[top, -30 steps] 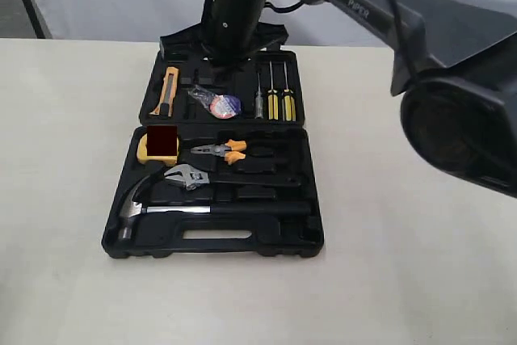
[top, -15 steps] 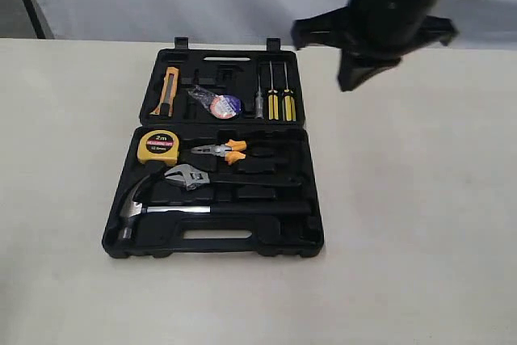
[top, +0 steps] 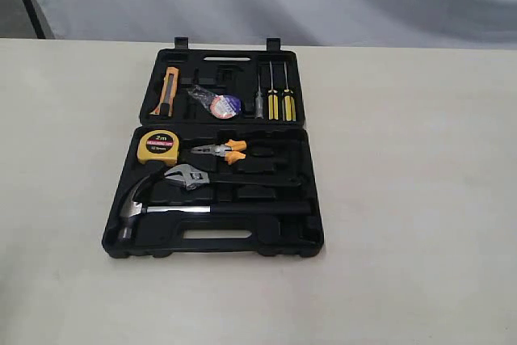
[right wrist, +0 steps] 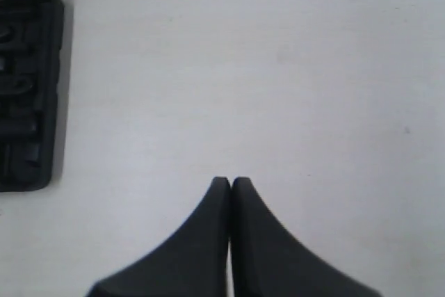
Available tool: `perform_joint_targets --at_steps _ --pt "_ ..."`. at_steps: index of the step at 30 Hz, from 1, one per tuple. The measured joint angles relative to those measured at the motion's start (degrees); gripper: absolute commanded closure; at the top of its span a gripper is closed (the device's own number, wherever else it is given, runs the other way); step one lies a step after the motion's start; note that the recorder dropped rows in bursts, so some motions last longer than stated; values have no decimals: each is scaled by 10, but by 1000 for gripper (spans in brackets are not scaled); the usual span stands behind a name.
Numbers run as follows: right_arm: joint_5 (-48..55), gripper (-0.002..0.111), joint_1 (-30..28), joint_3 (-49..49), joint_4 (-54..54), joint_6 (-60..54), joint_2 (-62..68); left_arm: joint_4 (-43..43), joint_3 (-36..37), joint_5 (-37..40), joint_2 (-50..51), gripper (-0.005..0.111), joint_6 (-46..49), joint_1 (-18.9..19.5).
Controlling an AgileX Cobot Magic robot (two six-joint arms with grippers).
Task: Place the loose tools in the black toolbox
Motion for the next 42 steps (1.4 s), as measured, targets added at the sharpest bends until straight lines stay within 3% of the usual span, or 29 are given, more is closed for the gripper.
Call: perform_joint_targets --at_steps 9,19,24,42 --pt "-35 108 -2 126 -31 12 -262 0 0 0 0 105 0 0" --pt "-259 108 -2 321 -108 14 -445 0 0 0 0 105 0 0" --pt "-292 108 -2 335 -179 16 -490 0 0 0 0 105 0 0" --pt "-312 108 -2 335 -189 16 -516 0 0 0 0 105 0 0"
